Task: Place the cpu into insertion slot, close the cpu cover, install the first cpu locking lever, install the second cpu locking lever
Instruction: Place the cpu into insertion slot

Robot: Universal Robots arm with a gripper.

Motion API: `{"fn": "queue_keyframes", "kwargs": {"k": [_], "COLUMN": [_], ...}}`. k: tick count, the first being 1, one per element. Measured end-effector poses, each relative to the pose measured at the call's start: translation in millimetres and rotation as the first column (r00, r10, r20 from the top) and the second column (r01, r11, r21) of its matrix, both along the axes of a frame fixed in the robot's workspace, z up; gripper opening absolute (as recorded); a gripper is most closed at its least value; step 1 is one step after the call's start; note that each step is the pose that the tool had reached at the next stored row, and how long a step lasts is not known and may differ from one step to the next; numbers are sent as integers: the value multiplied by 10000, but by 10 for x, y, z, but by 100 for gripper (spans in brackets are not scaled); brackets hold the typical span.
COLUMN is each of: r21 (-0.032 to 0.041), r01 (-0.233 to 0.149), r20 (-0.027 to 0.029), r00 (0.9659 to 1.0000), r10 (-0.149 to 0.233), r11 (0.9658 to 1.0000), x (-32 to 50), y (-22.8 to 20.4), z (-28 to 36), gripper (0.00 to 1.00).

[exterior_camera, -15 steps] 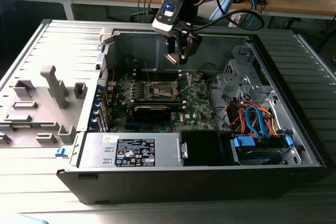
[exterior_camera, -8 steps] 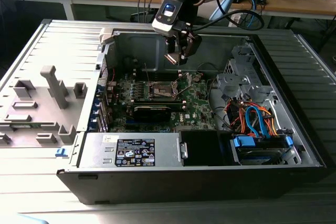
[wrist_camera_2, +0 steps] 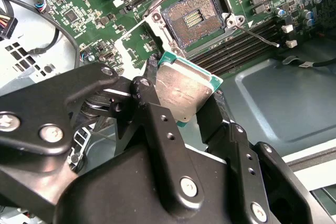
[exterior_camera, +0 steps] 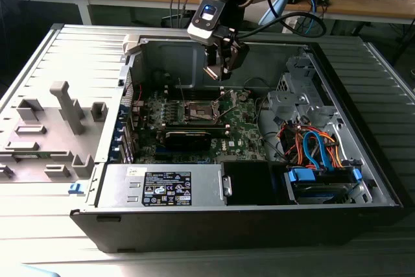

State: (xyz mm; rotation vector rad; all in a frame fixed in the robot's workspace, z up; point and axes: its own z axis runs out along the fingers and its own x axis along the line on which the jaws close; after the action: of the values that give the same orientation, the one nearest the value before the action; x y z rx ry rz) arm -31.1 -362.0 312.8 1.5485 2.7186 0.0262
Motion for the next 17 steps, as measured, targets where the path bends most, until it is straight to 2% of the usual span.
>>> {"fn": "queue_keyframes", "kwargs": {"k": [17], "r21": [0], "r01": [192], "r20": [0], "r00": [9998], "r10": [-192], "r11": [9998], "x": [0], "y": [0], "z": [-3], "gripper": [55]}}
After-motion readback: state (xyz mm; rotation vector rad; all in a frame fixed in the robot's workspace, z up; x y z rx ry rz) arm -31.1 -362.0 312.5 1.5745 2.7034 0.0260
